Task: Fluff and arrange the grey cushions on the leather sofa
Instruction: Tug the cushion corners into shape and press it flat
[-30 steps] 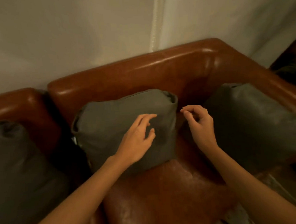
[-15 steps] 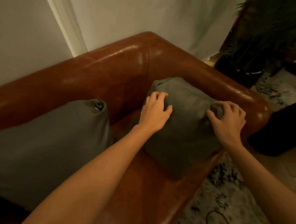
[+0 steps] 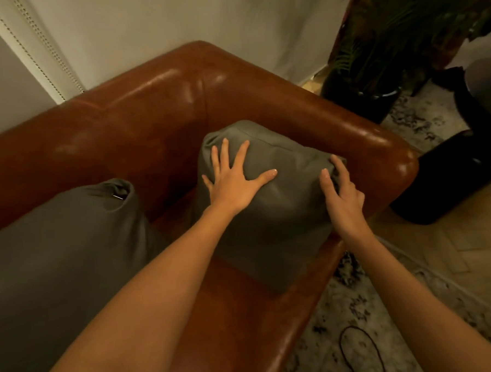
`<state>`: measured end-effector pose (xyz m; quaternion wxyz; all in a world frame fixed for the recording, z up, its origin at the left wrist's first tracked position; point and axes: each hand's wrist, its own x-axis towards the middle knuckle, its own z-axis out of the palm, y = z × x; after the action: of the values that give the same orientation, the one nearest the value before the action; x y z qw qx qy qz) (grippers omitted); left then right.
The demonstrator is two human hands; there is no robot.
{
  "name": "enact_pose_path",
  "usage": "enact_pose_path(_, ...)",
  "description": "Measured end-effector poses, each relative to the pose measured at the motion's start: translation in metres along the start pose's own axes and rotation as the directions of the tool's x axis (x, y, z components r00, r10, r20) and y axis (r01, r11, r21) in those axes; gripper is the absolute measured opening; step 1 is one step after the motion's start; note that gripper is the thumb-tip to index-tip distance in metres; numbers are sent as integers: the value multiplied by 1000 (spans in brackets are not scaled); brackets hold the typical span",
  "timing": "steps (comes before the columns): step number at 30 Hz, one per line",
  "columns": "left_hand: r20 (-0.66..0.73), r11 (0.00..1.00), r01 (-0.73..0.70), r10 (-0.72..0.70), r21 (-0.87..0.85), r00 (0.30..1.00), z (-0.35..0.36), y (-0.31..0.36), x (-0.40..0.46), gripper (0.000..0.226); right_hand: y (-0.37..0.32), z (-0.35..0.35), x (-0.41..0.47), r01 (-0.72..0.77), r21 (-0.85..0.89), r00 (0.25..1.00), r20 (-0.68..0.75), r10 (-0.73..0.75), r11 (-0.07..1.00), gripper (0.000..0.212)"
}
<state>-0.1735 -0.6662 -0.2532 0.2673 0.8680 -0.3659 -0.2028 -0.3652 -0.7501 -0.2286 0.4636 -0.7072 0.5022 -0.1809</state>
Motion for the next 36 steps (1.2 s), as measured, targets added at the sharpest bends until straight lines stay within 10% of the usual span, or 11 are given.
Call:
enact_pose_path(24, -43, 1000, 6, -6, 4, 999, 20, -2, 8, 90, 31, -35, 36, -167, 349, 986, 48, 160, 922, 20)
enact_pose_path(36, -77, 996, 61, -57, 61, 995, 24, -1, 5, 92, 39, -49, 26, 348, -269, 914, -117, -389, 898, 35)
